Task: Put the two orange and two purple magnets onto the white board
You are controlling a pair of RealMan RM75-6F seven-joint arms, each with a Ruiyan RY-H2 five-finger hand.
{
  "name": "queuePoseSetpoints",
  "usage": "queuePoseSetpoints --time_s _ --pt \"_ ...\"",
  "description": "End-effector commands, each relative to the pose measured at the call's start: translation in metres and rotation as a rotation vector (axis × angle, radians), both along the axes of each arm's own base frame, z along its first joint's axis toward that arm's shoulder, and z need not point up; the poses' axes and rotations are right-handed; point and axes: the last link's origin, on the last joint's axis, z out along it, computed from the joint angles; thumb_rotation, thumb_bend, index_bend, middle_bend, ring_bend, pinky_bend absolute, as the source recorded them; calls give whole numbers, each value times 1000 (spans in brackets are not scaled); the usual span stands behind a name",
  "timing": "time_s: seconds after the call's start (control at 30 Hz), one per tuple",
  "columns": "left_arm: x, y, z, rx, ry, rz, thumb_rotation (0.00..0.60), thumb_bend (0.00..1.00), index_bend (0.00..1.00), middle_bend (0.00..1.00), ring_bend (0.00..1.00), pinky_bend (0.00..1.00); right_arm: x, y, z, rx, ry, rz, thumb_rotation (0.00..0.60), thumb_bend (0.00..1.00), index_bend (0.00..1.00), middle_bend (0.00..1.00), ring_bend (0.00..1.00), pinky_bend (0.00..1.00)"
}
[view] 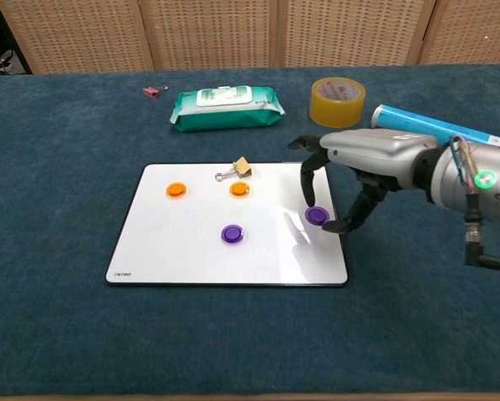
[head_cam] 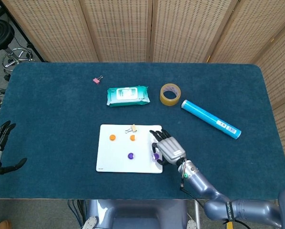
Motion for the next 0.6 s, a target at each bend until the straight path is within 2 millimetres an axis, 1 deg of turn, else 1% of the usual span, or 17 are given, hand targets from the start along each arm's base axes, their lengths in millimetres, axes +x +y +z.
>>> queuePoseSetpoints --time_s 0.03,0.2,0.43,0.6 --pt "0 0 1 3 -3 0 600 198 15 0 0 0 23 -1 -9 17 -20 19 600 541 582 0 0 0" --pt "-2 0 4 3 -12 3 600 198 16 0 0 0 52 -6 -27 36 -24 28 600 542 584 0 0 0" --pt "-4 -2 4 -9 -14 0 600 198 15 0 0 0 76 -12 -46 46 -26 0 600 560 586 0 0 0" --pt "-5 -1 8 -3 -25 -1 600 198 16 0 0 0 97 -10 -60 57 -26 4 600 565 587 0 0 0"
